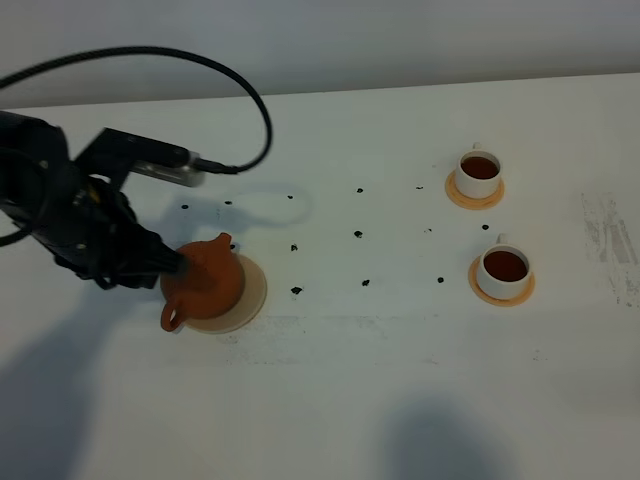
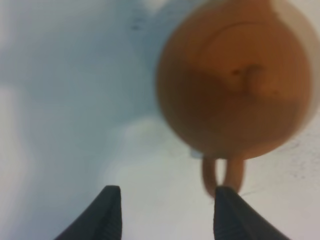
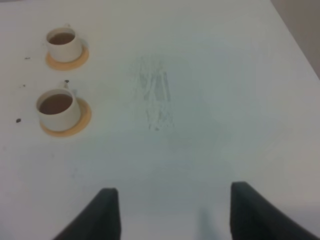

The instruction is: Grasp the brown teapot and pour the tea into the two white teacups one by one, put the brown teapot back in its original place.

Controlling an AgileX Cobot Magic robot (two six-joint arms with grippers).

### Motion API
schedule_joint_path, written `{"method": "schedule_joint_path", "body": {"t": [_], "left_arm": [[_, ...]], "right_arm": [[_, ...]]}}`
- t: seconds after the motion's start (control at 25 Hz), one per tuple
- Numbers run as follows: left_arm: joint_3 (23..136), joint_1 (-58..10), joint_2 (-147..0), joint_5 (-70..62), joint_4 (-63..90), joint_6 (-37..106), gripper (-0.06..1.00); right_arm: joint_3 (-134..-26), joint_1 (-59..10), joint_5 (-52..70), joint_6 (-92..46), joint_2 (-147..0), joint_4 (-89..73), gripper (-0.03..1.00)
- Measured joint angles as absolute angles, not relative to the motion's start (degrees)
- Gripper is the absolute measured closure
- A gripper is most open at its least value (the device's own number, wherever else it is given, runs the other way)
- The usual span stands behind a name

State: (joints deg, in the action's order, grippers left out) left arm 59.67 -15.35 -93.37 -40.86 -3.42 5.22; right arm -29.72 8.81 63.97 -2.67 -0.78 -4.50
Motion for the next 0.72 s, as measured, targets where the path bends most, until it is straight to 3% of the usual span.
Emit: {"method": "schedule_joint_path", "body": {"t": [0.4, 0.72], "left_arm": [[53.81, -5.35, -82.12, -39.86, -1.61, 5.05, 0.53], [47.95, -0.23, -65.03, -44.17, -1.79, 3.07, 0.53]], "right_arm": [[-29.72, 8.81, 63.97, -2.67, -0.78, -4.50, 0.49], [-29.72, 8.81, 63.97, -2.67, -0.78, -4.50, 0.49]]}}
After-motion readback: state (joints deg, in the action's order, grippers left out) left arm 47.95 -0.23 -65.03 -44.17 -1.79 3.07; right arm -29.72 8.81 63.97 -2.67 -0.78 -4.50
